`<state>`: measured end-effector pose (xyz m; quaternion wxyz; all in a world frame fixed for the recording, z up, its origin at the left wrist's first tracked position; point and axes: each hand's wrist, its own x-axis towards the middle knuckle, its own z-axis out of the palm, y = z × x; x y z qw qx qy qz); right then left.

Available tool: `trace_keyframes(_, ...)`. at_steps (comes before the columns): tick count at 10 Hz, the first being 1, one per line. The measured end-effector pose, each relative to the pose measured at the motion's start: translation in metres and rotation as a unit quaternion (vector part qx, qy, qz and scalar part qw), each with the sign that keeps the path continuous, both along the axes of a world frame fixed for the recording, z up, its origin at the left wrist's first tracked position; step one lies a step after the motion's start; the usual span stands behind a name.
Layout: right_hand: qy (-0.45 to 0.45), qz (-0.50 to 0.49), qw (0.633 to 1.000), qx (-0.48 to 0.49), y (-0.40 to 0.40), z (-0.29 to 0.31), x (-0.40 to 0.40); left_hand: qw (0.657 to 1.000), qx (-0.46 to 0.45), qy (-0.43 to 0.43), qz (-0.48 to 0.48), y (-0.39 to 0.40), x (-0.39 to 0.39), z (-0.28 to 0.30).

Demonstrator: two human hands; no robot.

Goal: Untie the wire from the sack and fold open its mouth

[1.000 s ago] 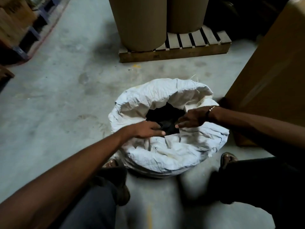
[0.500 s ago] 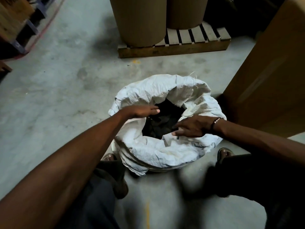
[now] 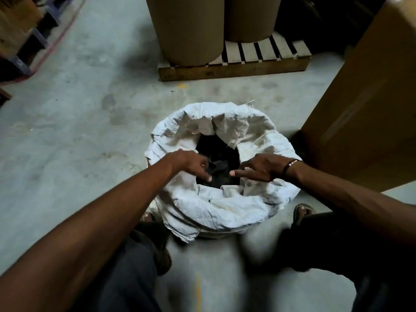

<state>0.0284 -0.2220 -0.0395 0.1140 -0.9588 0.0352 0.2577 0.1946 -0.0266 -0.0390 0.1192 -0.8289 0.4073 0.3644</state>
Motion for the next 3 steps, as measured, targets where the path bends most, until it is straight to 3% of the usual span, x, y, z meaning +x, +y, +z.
trace_keyframes(1, -0.072, -0.008, 0.995, -0.075, -0.001, 0.007, -0.01, 0.977, 0.211, -0.037, 0.005, 0.015, -0.029, 0.018)
trace_keyframes(2, -0.149, -0.065, 0.985, -0.049, 0.0, 0.02, -0.019, 0.988, 0.133, -0.083, 0.003, 0.022, -0.045, 0.044)
trace_keyframes(3, -0.196, -0.146, 0.969, 0.02, 0.004, 0.036, -0.038, 0.992, -0.083, -0.097, 0.013, 0.041, -0.051, 0.052)
